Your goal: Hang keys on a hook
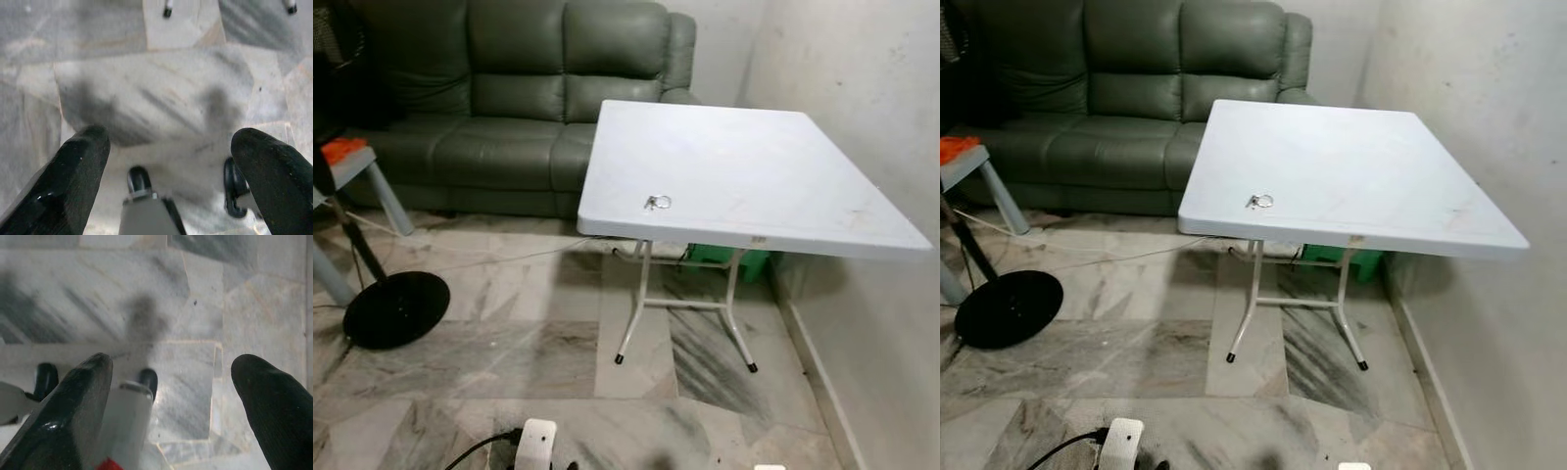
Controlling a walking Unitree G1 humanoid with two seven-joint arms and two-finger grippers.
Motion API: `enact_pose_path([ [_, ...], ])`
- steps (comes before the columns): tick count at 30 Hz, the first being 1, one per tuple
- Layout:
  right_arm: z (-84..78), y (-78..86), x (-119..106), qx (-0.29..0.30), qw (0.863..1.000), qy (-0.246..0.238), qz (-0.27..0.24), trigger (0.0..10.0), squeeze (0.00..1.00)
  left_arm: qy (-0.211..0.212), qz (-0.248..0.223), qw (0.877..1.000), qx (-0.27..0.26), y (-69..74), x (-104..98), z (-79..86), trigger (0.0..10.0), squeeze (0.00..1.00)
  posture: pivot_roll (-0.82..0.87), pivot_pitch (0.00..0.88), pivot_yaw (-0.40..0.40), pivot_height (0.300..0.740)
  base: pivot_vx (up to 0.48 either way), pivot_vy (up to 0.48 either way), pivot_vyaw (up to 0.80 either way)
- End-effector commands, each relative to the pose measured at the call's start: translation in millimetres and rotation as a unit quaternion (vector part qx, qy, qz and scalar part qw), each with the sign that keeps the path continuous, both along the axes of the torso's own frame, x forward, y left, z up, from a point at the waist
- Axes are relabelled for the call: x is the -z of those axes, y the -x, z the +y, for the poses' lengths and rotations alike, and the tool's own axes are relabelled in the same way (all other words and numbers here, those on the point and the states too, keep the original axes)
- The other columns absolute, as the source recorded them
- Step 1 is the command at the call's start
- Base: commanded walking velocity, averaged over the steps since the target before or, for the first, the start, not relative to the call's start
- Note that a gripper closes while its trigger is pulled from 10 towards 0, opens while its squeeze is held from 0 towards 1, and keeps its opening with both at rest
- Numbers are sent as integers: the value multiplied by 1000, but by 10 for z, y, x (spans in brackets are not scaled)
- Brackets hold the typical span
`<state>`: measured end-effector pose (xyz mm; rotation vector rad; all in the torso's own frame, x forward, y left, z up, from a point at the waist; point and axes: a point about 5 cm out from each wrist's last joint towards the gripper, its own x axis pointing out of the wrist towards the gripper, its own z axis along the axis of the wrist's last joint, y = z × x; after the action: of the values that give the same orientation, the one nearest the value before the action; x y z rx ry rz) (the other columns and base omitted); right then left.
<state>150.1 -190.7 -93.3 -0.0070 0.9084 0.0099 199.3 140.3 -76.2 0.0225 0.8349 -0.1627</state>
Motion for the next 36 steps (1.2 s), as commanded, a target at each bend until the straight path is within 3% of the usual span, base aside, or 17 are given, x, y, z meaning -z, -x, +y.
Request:
enact_pose_path([
  [1, -28, -202, -108, -7, 999, 2, -48, 10000, 0, 7, -35, 999, 15, -125, -85, -25, 10000, 0, 17, 0, -30, 740, 0, 0, 0],
  [7, -29, -413, -255, -25, 993, -2, -116, 10000, 0, 31, -86, 996, 2, -293, -216, -12, 10000, 0, 18, 0, -31, 740, 0, 0, 0],
  [10, -20, -648, -509, -39, 972, -18, -230, 10000, 0, 73, -179, 980, -35, -533, -459, 62, 10000, 0, 14, 0, -29, 740, 0, 0, 0],
  [14, 21, -702, -642, -53, 956, -35, -287, 10000, 31, 75, -215, 973, -30, -595, -554, 75, 10000, 0, 15, 0, -27, 740, 0, 0, 0],
  [15, 25, -706, -662, -54, 953, -39, -294, 10000, 1000, 83, -223, 971, -33, -605, -576, 72, 10000, 0, 15, 0, -27, 740, 0, 0, 0],
  [22, 119, -776, -913, -80, 924, -46, -371, 10000, 1000, 124, -295, 947, -4, -698, -824, -31, 10000, 0, 15, 0, -26, 740, 0, 0, 0],
  [26, 141, -812, -1043, -80, 912, -50, -400, 10000, 1000, 129, -324, 937, -1, -745, -956, -38, 10000, 0, 12, 0, -23, 740, 0, 0, 0],
  [28, 134, -846, -1191, -69, 899, -42, -430, 10000, 1000, 124, -360, 925, -6, -800, -1122, -9, 10000, 0, 8, 0, -19, 740, 0, 0, 0],
  [31, 141, -835, -1328, -71, 887, -37, -455, 10000, 1000, 131, -388, 912, 0, -789, -1256, -21, 10000, 0, 9, 0, -17, 740, 0, 0, 0],
  [36, 180, -793, -1484, -76, 873, -56, -478, 10000, 1000, 156, -399, 903, 3, -706, -1347, -52, 10000, 0, 7, 0, -16, 740, 0, 0, 0],
])
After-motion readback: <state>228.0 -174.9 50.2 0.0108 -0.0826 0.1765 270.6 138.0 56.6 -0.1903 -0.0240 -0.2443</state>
